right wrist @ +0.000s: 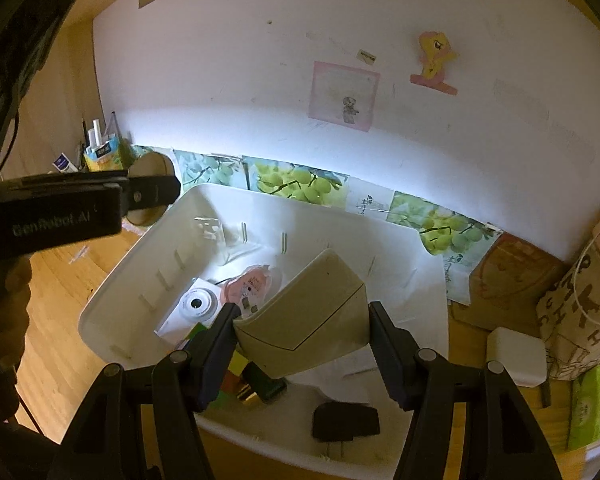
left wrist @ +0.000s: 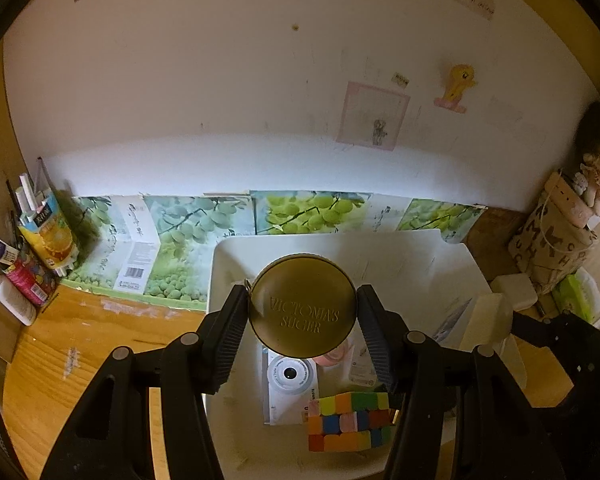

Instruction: Organize rigid objects

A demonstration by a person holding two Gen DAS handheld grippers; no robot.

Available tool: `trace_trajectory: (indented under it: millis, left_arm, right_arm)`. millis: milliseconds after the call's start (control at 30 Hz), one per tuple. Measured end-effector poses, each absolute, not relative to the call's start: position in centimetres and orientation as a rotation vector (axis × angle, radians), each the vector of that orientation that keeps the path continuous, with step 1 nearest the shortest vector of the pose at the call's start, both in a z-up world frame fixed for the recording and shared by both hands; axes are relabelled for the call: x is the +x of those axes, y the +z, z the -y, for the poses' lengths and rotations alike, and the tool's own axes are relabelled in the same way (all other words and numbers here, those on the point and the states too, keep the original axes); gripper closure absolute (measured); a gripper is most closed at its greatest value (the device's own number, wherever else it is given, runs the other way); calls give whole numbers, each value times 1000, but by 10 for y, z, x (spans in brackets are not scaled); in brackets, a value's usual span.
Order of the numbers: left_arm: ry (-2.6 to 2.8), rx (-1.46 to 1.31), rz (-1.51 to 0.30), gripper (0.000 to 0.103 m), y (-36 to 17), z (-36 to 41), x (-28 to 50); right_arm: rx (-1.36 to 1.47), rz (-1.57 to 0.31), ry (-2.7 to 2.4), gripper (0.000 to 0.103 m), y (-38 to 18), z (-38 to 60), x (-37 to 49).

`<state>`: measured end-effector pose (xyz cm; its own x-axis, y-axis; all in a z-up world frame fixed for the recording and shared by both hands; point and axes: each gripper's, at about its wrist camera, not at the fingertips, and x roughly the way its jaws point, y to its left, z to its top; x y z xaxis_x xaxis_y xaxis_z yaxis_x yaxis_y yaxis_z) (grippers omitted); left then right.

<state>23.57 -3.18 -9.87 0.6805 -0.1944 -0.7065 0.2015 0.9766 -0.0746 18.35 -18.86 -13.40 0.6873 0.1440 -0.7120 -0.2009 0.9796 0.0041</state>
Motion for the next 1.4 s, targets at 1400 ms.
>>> trace_trajectory:
  millis: [1400]
  left_arm:
    - [-204, 49, -497, 10, 16, 12, 108]
  right_arm:
    - [-60, -501, 62, 19, -5, 206, 70]
